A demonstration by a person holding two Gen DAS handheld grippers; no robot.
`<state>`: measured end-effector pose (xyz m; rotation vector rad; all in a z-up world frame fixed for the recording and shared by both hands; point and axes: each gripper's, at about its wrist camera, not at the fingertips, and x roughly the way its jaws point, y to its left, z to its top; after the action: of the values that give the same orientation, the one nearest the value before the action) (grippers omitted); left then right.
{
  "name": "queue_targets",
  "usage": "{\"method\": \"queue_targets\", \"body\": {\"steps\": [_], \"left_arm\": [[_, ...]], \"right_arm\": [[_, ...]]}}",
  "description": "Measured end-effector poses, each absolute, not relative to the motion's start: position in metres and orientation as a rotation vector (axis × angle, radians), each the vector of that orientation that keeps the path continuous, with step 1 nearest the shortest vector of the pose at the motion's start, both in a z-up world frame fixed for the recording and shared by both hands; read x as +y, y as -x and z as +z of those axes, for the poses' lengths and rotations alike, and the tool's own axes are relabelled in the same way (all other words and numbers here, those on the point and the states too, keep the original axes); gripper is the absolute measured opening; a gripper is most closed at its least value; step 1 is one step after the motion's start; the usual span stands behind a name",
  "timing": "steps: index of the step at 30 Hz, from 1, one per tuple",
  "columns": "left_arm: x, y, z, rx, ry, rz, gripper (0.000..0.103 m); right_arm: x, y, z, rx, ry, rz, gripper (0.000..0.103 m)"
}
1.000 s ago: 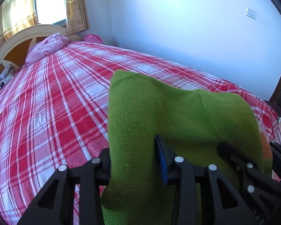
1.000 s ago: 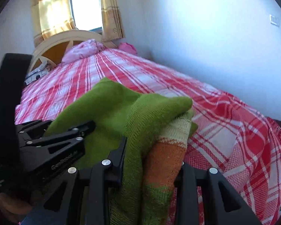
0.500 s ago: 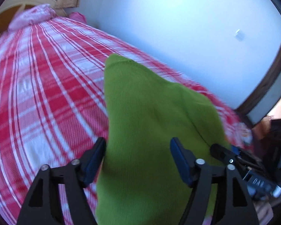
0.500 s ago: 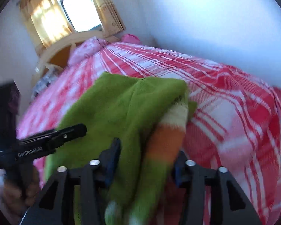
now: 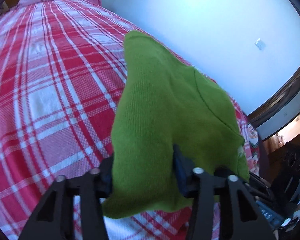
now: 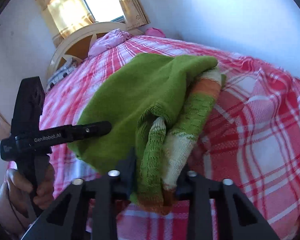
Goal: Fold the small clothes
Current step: 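Lower the bundle onto the bed and open both grippers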
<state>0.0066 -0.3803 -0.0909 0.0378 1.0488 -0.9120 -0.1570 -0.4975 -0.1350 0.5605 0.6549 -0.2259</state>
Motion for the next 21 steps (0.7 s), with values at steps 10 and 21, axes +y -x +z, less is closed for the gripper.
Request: {"method": "queue_targets", "body": {"steps": [10, 21], "left_arm": [[-0.385, 0.018, -0.088, 1.007, -0.162, -0.761, 0.067], [-0.363, 0.042, -0.075, 0.916, -0.244, -0.736, 0.066]], "right_arm": [[-0.496, 0.164, -0.15, 0.715, -0.673, -0.242, 0.035], [-0.449, 0.212, -0.119, 0.785, -0.433, -0.369, 0.044]]}}
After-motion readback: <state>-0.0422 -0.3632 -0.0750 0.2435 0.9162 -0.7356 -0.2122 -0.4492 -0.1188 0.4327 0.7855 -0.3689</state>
